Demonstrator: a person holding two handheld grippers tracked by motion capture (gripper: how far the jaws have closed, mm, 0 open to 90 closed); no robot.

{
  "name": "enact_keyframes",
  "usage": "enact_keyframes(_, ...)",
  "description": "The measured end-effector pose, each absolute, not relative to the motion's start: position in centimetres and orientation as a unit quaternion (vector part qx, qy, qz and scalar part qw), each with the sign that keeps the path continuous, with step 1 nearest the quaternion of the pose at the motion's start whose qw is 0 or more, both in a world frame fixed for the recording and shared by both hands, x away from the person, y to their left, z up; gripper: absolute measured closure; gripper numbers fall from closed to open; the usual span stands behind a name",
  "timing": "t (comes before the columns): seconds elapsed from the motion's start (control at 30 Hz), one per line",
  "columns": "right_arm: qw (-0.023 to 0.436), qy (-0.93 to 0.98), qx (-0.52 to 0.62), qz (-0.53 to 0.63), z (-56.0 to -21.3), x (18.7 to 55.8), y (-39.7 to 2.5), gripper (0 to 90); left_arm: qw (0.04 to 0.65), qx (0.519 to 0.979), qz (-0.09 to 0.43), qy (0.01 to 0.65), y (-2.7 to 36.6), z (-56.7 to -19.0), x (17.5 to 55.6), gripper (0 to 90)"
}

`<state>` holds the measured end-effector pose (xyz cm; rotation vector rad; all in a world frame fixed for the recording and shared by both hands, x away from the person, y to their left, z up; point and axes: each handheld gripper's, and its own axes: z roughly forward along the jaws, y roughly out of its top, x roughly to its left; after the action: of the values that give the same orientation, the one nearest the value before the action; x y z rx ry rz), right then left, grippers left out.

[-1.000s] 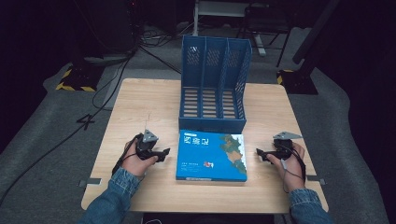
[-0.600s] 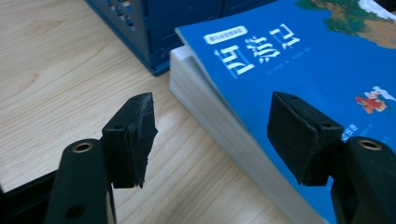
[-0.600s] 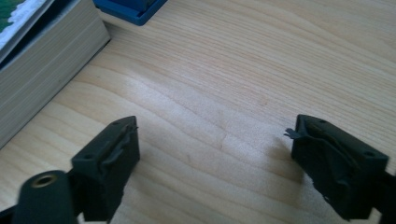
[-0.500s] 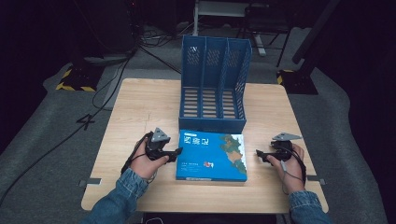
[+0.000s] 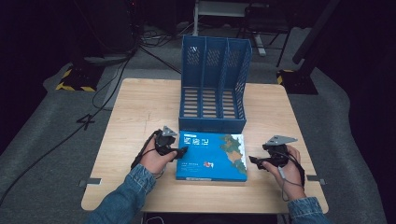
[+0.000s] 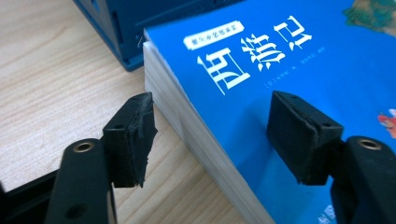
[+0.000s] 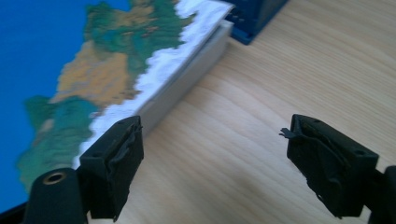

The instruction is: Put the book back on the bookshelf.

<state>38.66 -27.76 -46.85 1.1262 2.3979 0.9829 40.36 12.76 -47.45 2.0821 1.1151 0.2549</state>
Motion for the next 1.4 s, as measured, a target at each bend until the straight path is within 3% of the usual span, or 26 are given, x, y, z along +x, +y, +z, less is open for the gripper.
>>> enact_keyframes(0.5,0.115,0.87,0.35,0.327,-46.6,35.3,-22.8,16.6,0.391,0.808,0.071,0.435,12.2,-48.0,40.6,33.0)
enact_keyframes(0.63,0.097,0.875,0.343,0.328,-46.7,34.7,-22.4,16.5,0.394,0.806,0.067,0.437,12.3,-48.1,40.7,33.0)
enact_keyframes(1.0,0.086,0.88,0.347,0.314,-48.0,34.5,-21.6,5.2,0.403,0.801,0.064,0.437,12.3,-48.3,40.7,31.7)
enact_keyframes(1.4,0.085,0.883,0.338,0.315,-47.9,34.9,-21.7,3.0,0.406,0.795,0.062,0.446,12.2,-48.5,40.8,30.5)
